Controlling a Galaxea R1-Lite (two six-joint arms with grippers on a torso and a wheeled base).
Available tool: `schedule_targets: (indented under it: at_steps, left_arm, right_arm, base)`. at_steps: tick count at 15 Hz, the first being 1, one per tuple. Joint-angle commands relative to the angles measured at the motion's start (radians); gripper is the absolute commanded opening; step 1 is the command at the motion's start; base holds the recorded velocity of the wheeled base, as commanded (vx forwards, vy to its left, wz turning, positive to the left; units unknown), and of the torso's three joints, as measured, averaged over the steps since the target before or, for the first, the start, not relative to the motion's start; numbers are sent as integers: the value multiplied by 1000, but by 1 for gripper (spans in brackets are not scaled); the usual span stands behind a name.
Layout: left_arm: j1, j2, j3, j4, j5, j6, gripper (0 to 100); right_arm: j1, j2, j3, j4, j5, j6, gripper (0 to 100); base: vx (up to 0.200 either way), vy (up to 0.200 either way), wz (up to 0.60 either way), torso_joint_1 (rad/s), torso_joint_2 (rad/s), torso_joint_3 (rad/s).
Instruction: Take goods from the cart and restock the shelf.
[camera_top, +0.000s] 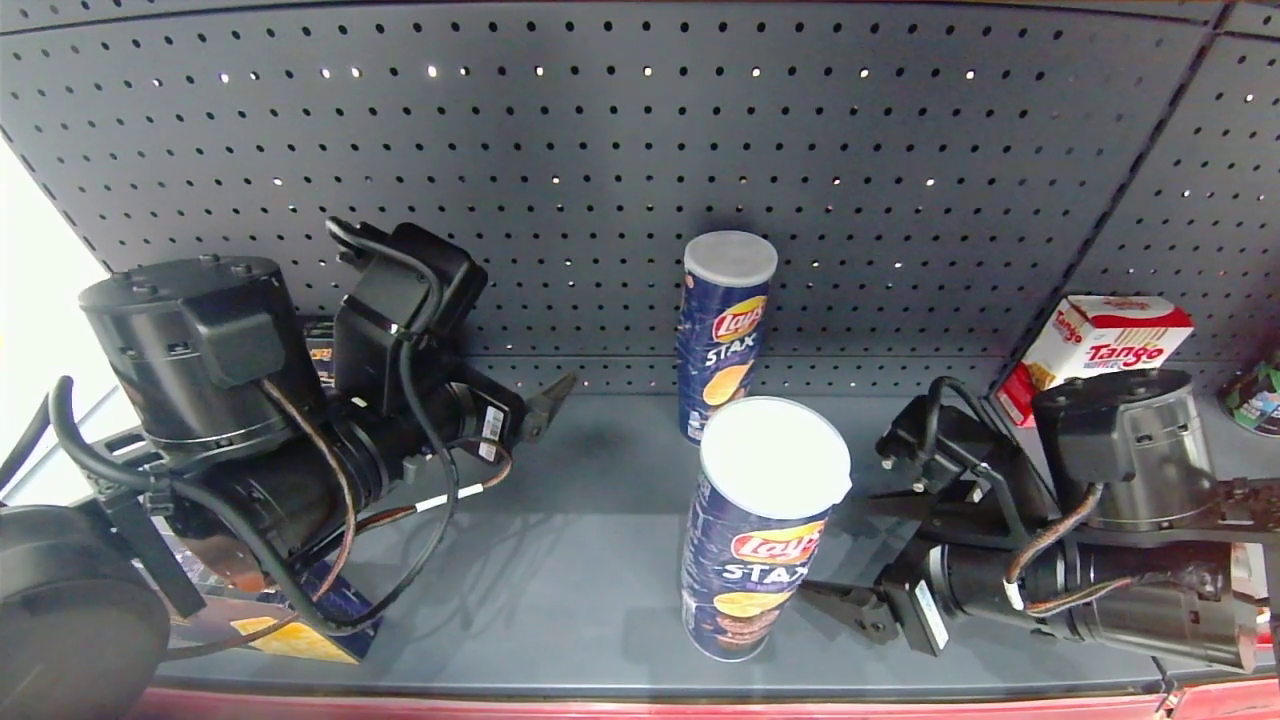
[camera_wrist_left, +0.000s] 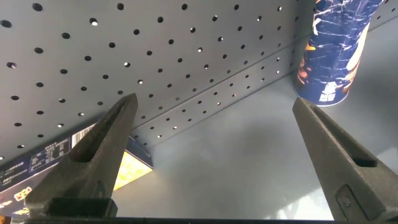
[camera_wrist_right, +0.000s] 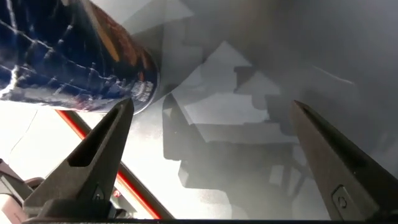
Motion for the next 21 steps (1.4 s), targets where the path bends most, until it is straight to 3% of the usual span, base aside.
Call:
schedule_targets:
  at_steps: [1, 7, 11, 16, 19, 21]
  left_arm:
    - [1, -45, 24, 7, 1, 0, 100]
    - [13, -403, 136, 146, 4, 6, 100]
    - [-16, -627, 214, 255, 4, 6, 100]
    - [-12, -930, 252, 493, 6, 8, 100]
    - [-8, -1121, 289, 611, 2, 9, 100]
    - [1, -1320, 352, 755, 1, 23, 100]
  right_arm:
    - [-55, -110, 4, -5, -10, 2, 100]
    - [-283, -575, 65, 3, -20, -1, 100]
    - [-306, -837, 185, 7, -31, 2, 100]
    - [-317, -1105, 371, 27, -44, 17, 100]
    - [-313, -1246, 398, 162, -44, 33, 100]
    - [-310, -1377, 437, 262, -42, 39, 100]
  base:
    - [0, 0, 0, 0, 0, 0]
    - [0, 0, 0, 0, 0, 0]
    - [0, 0, 0, 0, 0, 0]
    - [0, 0, 0, 0, 0, 0]
    - [0, 0, 0, 0, 0, 0]
    - [0, 0, 0, 0, 0, 0]
